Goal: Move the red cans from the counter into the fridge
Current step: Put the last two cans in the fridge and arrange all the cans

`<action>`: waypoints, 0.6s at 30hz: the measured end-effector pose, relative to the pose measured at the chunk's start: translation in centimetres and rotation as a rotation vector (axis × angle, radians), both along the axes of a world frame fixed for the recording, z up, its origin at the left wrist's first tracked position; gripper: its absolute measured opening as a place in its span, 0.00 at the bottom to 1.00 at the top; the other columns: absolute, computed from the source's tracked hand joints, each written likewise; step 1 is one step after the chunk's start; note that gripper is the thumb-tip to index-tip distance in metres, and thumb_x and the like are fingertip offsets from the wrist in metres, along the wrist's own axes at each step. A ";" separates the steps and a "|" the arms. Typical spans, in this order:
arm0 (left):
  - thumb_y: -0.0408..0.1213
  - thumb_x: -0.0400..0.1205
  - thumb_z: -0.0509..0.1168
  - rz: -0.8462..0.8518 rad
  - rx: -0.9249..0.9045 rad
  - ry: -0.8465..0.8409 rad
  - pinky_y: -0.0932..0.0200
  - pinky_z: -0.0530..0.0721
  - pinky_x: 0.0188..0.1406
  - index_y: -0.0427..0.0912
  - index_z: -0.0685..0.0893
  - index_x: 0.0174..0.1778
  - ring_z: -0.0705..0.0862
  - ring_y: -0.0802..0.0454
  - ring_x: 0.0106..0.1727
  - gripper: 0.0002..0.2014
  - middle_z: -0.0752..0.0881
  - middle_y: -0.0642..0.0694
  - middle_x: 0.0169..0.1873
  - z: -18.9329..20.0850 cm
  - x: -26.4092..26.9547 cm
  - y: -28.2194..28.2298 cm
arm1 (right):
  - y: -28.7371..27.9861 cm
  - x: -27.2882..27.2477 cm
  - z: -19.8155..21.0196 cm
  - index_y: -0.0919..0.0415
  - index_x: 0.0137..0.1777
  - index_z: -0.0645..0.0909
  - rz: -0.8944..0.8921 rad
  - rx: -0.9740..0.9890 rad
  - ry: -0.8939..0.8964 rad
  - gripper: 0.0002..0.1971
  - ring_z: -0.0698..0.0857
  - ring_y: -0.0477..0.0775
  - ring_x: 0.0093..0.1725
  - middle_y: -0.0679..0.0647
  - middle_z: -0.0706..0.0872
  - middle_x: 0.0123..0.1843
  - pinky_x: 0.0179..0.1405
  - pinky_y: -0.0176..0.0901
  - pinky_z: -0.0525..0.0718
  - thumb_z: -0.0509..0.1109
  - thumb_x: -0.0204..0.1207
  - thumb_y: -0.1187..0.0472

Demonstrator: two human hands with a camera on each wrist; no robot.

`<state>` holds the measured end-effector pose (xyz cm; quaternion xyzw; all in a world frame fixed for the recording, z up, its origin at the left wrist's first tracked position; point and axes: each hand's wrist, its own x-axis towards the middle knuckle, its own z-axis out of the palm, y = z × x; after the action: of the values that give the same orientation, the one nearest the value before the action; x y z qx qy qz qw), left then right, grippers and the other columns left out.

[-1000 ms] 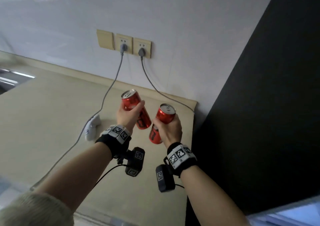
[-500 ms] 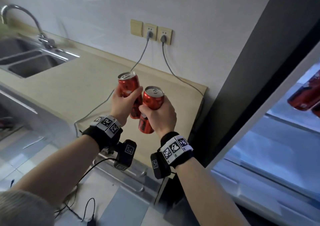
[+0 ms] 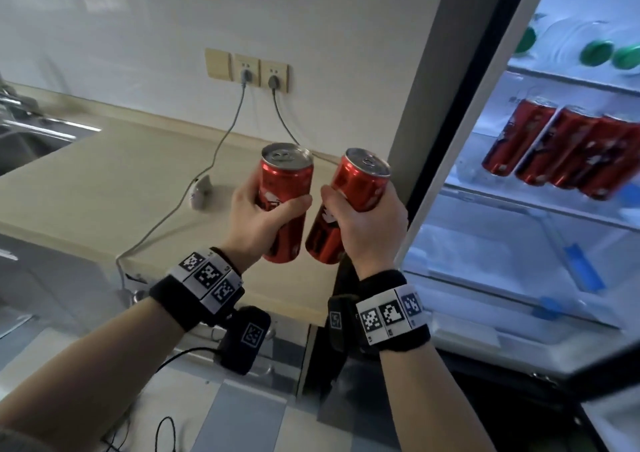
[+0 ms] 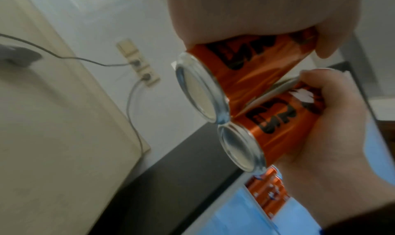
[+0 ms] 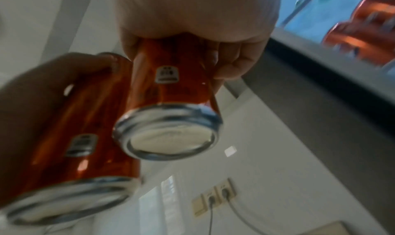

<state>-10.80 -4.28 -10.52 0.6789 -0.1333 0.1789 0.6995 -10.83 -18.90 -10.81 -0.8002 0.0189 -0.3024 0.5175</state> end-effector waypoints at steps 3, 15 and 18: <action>0.47 0.60 0.74 -0.169 0.006 -0.043 0.71 0.84 0.42 0.53 0.81 0.49 0.87 0.67 0.41 0.21 0.89 0.63 0.37 1.2 -1.1 -3.1 | -3.3 -1.3 1.0 0.46 0.44 0.81 -0.135 0.005 -0.037 0.24 0.84 0.43 0.41 0.40 0.84 0.39 0.47 0.36 0.78 0.68 0.53 0.32; 0.43 0.60 0.76 -0.432 -0.075 -0.087 0.72 0.82 0.38 0.52 0.82 0.43 0.85 0.67 0.34 0.17 0.87 0.60 0.30 2.9 -1.0 -17.9 | -19.6 -1.9 3.3 0.52 0.41 0.80 -0.547 0.078 -0.130 0.28 0.80 0.44 0.36 0.41 0.81 0.33 0.42 0.36 0.75 0.66 0.50 0.31; 0.41 0.60 0.78 -0.435 -0.097 -0.087 0.71 0.83 0.38 0.53 0.82 0.43 0.85 0.67 0.34 0.17 0.88 0.61 0.31 3.0 0.0 -22.1 | -23.7 -0.6 4.1 0.54 0.47 0.83 -0.563 0.043 -0.163 0.28 0.80 0.42 0.40 0.41 0.82 0.38 0.45 0.32 0.73 0.70 0.54 0.33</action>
<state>-10.81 -26.39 -7.49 0.5913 -0.2978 0.0592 0.7471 -11.45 -42.55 -6.71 -0.7256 0.2047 -0.4969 0.4298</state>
